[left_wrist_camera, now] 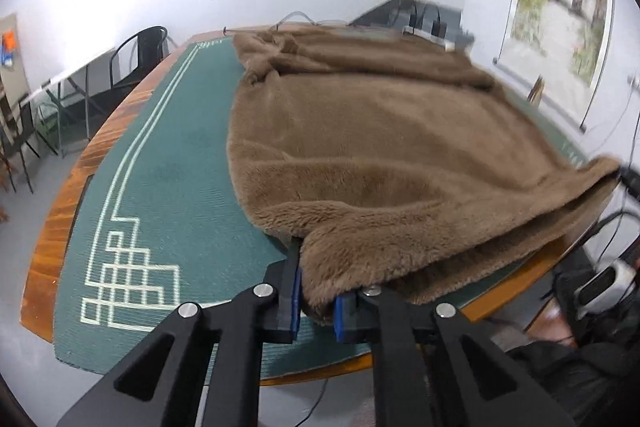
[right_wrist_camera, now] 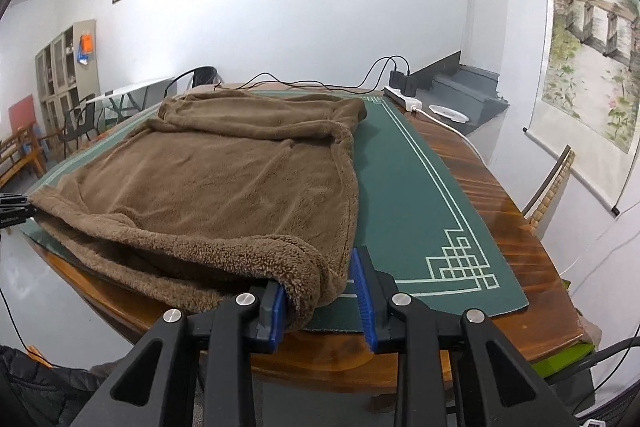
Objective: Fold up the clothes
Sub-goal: 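Lift the blanket edge with both grippers and carry it over the blanket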
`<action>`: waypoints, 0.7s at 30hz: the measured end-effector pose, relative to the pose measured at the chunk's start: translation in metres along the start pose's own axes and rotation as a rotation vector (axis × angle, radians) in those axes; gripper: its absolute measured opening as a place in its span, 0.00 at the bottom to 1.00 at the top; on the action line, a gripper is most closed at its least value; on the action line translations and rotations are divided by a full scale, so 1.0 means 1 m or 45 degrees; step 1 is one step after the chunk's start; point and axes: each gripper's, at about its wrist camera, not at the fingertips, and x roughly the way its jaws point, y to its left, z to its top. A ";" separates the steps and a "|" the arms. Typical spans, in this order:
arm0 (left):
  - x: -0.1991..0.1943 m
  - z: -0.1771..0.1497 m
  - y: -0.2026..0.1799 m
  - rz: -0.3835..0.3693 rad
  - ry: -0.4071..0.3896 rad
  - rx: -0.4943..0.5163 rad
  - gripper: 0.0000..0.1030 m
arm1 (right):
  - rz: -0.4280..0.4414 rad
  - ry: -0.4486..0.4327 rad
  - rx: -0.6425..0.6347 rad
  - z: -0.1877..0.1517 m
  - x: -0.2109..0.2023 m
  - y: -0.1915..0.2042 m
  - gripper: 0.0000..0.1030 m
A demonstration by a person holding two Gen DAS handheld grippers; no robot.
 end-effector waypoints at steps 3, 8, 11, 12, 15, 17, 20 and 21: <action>-0.028 0.015 0.005 -0.015 -0.122 -0.035 0.13 | 0.004 -0.028 -0.008 0.005 -0.003 0.002 0.30; -0.063 0.049 0.006 -0.009 -0.294 -0.034 0.13 | -0.022 -0.154 -0.050 0.034 -0.015 0.006 0.30; -0.074 0.073 0.004 0.010 -0.356 -0.006 0.13 | -0.050 -0.241 -0.079 0.058 -0.021 0.004 0.30; -0.077 0.082 0.004 0.012 -0.369 0.002 0.13 | -0.063 -0.272 -0.089 0.068 -0.023 0.003 0.30; -0.082 0.112 0.002 0.023 -0.410 0.022 0.13 | -0.098 -0.360 -0.103 0.102 -0.025 -0.001 0.30; -0.085 0.131 0.001 0.034 -0.437 0.036 0.15 | -0.111 -0.406 -0.089 0.126 -0.023 -0.006 0.30; -0.084 0.164 -0.001 0.057 -0.476 0.052 0.15 | -0.118 -0.433 -0.056 0.155 -0.011 -0.012 0.30; -0.081 0.176 -0.001 0.060 -0.485 0.051 0.15 | -0.122 -0.439 -0.046 0.165 -0.006 -0.014 0.30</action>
